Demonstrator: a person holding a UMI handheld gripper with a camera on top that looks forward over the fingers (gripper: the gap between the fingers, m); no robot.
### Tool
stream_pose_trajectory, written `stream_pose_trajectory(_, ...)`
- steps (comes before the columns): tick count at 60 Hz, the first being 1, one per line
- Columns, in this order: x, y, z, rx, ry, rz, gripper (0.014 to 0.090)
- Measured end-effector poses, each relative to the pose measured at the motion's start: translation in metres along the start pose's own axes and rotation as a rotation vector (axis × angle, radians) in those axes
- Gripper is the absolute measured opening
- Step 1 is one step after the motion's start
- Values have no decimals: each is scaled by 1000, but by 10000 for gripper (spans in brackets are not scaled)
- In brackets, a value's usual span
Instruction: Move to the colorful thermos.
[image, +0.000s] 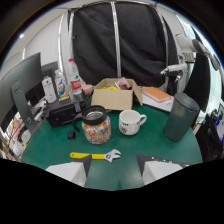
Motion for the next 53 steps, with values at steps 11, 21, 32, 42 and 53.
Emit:
stream_pose_trajectory(11, -25, -18, 42, 12, -17, -18, 847)
stream_pose_trajectory(21, -46, -21, 72, -7, -33, -22, 848)
stream_pose_trajectory(32, -65, -16, 87, -33, -49, 8, 849)
stream_pose_trajectory(42, -75, -11, 90, -41, -64, 11, 847)
stream_pose_trajectory(53, -77, -8, 92, -44, -65, -7, 849)
